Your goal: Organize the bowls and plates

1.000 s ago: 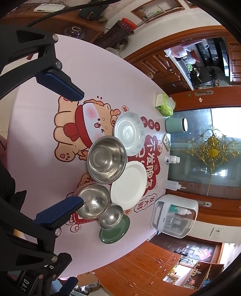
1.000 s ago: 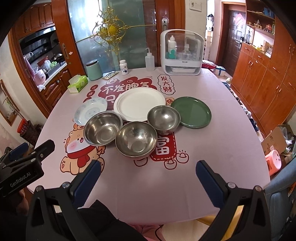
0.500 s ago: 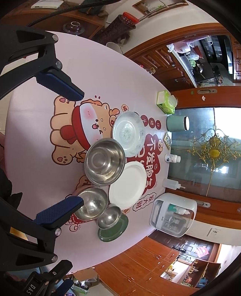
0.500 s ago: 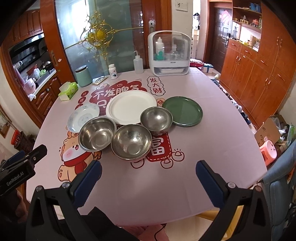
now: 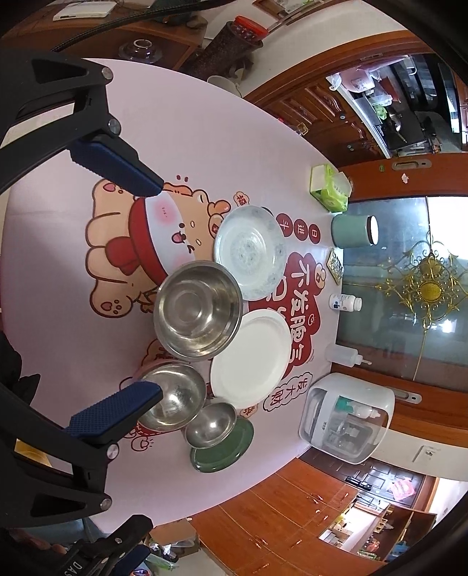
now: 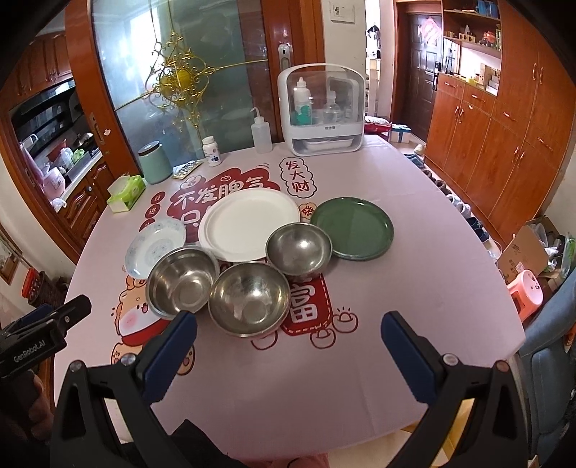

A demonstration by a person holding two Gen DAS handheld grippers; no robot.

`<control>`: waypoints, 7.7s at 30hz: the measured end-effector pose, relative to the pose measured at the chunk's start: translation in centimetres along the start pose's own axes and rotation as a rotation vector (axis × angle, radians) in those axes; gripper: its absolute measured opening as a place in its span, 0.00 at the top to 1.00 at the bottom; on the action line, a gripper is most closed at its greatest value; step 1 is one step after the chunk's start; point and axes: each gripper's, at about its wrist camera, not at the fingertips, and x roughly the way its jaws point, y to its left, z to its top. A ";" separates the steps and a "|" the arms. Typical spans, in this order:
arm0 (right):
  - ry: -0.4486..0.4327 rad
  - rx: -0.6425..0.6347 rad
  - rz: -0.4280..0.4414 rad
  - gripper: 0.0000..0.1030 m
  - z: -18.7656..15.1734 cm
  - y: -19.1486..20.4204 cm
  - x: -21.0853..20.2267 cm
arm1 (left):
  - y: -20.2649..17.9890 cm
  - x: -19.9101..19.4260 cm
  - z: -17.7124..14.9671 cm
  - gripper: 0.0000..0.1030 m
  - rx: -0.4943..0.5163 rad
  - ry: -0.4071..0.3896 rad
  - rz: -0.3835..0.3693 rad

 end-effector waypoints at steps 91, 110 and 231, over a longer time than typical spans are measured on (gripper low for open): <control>0.353 0.046 0.366 0.76 13.8 -5.1 36.6 | -5.4 37.0 17.6 0.66 0.038 0.447 -0.080; 0.387 0.085 0.404 0.85 13.6 -5.4 37.6 | -5.4 37.7 17.2 0.77 0.045 0.448 -0.061; 0.301 0.216 0.379 0.85 -12.2 -5.1 7.3 | -0.1 8.7 -10.0 0.76 0.097 0.347 -0.119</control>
